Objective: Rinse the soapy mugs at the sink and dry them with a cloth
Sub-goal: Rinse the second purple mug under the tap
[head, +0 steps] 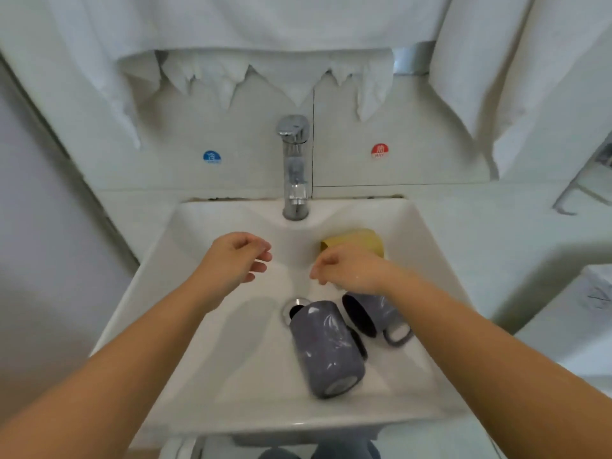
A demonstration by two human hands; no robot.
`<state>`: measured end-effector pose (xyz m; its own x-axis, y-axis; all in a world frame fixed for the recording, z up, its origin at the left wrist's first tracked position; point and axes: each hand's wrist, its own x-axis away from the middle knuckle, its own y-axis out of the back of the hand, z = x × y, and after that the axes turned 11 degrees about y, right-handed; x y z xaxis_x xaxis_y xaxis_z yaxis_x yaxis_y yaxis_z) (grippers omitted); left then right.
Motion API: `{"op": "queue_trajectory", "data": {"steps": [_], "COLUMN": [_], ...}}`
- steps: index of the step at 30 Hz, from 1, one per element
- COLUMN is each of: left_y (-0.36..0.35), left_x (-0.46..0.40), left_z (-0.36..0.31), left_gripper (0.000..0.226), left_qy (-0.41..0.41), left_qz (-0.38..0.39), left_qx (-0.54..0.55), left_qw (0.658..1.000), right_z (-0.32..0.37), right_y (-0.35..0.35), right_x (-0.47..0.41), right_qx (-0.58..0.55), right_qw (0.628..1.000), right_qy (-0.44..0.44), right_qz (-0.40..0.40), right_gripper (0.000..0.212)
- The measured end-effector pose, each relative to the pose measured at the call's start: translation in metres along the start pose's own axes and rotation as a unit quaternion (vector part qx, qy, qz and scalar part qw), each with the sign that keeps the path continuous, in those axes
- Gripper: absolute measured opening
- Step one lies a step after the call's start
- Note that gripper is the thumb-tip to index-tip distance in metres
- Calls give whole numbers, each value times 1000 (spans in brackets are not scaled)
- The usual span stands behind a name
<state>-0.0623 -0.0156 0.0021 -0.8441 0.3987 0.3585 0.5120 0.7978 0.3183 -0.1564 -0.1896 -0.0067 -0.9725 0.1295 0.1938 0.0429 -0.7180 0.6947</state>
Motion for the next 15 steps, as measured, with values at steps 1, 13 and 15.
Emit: {"op": "queue_trajectory", "data": {"steps": [1,13,15], "left_y": [-3,-19,-16], "left_x": [-7,-43,-45], "left_z": [5,39,41], "left_gripper": [16,14,30], "left_qy": [-6,-22,19], "left_qz": [9,98,133], "left_qx": [-11,-63,-50], "left_qw": [1000,993,990], "right_z": [2,43,46], "right_y": [-7,-46,-33], "right_x": [-2,-10,-9], "right_qx": [37,274,233], "right_qw": [999,952,968], "right_qy": [16,14,19], "right_qz": [24,138,96], "right_gripper": [25,30,31]}}
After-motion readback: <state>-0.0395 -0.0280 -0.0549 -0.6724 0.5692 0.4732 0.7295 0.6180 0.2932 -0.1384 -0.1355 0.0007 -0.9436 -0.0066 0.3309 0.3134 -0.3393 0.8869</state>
